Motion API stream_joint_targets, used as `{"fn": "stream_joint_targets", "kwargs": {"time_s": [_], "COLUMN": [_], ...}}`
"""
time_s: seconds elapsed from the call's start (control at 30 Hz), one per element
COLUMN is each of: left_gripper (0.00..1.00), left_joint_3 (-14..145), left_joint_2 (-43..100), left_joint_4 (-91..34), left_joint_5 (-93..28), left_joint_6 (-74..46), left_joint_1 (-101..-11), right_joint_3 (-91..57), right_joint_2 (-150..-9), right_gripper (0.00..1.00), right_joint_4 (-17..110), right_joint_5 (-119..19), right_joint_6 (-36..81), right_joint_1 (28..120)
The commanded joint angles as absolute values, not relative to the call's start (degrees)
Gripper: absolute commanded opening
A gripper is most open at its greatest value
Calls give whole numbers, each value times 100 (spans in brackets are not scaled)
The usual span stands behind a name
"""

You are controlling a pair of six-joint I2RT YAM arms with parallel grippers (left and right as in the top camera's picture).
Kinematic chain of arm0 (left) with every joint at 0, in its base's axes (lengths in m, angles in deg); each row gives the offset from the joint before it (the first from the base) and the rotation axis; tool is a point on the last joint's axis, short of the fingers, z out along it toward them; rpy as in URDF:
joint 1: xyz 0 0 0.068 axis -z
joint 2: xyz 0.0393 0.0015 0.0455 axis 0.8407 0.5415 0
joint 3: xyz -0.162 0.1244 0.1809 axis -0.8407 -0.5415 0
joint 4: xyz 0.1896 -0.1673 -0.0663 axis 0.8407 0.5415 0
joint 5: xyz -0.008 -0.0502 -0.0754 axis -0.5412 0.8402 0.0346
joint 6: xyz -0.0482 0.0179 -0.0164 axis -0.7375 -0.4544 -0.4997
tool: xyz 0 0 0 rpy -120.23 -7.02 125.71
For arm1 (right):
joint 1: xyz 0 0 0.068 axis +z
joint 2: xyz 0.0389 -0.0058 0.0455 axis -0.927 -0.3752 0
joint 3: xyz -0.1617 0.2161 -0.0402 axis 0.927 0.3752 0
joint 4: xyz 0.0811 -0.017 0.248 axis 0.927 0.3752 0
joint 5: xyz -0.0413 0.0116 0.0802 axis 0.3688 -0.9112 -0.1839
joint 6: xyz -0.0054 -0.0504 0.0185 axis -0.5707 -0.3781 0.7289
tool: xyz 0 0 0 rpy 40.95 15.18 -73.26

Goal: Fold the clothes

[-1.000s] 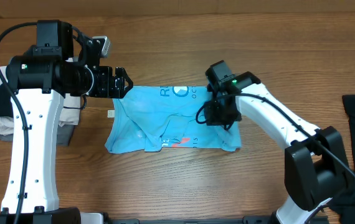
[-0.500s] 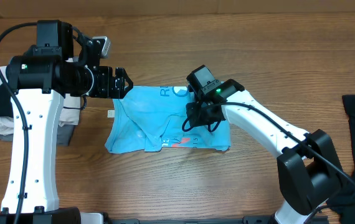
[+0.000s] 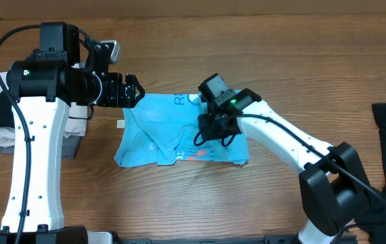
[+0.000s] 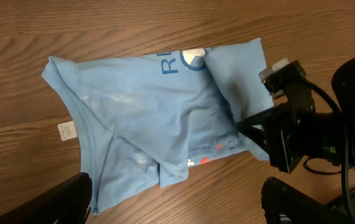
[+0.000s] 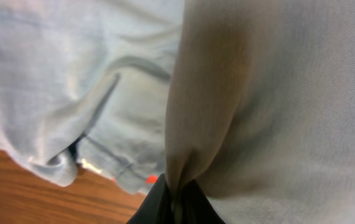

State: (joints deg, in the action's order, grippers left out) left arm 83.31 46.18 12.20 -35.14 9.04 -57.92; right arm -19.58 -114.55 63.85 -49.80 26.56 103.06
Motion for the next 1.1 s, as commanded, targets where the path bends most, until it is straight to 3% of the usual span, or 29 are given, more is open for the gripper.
{"fn": "stream_joint_targets", "kwargs": {"time_s": [0.0, 0.03, 0.07, 0.1, 0.13, 0.5, 0.67, 1.07], "left_gripper": [89, 90, 89, 89, 89, 90, 90, 90], "left_joint_3": [8419, 8419, 8419, 8419, 8419, 8419, 8419, 8419], "left_joint_2": [4587, 4587, 4587, 4587, 4587, 4587, 4587, 4587], "left_joint_4": [1193, 1198, 1202, 1211, 1215, 1213, 1171, 1176], "left_joint_5": [-3486, -3486, -3483, -3486, -3486, -3486, -3486, -3486], "left_joint_6": [988, 988, 988, 988, 988, 990, 990, 990], "left_joint_1": [-5755, -5755, -5755, -5755, -5755, -5755, -5755, -5755], "right_joint_3": [-2028, -2028, -2028, -2028, -2030, -2030, -2028, -2030], "right_joint_2": [-11241, -11241, -11241, -11241, -11241, -11239, -11409, -12205], "right_gripper": [7, 11, 26, 48, 51, 44, 49, 50], "right_joint_4": [6328, 6323, 6310, 6295, 6266, 6039, 5534, 5373], "right_joint_5": [-5102, -5098, -5078, -5076, -5076, -5076, -5030, -4560], "right_joint_6": [2717, 2717, 2715, 2717, 2765, 2835, 2837, 2837], "right_joint_1": [10511, 10555, 10583, 10590, 10588, 10024, 10028, 10273]}}
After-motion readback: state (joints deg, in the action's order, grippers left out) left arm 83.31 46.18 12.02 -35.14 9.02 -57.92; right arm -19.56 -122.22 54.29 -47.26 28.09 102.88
